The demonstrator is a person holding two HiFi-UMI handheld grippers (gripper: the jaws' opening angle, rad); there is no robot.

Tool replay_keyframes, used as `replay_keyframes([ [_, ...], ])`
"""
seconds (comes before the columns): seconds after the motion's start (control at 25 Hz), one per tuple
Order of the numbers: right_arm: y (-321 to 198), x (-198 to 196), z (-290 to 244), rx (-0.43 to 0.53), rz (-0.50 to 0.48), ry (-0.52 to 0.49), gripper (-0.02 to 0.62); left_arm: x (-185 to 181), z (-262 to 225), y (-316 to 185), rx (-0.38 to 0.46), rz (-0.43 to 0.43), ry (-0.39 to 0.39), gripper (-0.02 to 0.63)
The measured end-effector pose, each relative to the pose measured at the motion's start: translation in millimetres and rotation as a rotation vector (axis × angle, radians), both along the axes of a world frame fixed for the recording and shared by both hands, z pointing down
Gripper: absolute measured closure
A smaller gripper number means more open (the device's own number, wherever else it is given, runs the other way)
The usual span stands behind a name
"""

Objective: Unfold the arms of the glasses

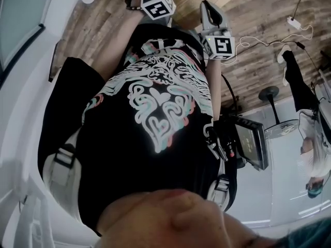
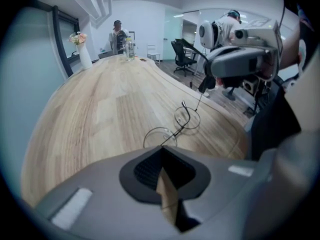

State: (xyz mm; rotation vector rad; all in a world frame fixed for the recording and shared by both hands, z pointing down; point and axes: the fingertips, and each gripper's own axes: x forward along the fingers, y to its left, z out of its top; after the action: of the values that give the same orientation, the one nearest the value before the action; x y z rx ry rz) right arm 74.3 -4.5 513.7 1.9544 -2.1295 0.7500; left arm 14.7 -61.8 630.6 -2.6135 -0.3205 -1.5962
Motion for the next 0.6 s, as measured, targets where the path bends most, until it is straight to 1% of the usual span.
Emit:
replay_keyframes([
  [0.08,2,2,3,0.008,0.029,-0.022,0.586,-1,0,0,0.007,0.006,-0.004,0.617],
  [0.24,3,-2,6,0.013,0.028,-0.029,0.586,-2,0,-1,0.007,0.009,-0.003,0.617],
  [0.4,-3,-4,4,0.026,0.009,-0.039,0.586,-2,-1,-5,0.036,0.038,-0.005,0.617],
  [0.52,-6,-4,1,0.036,0.005,-0.051,0.586,-3,0,-9,0.095,0.088,-0.01,0.617],
  [0.6,-10,-7,-1,0.039,-0.011,-0.054,0.586,-1,-4,-10,0.136,0.161,-0.001,0.617],
])
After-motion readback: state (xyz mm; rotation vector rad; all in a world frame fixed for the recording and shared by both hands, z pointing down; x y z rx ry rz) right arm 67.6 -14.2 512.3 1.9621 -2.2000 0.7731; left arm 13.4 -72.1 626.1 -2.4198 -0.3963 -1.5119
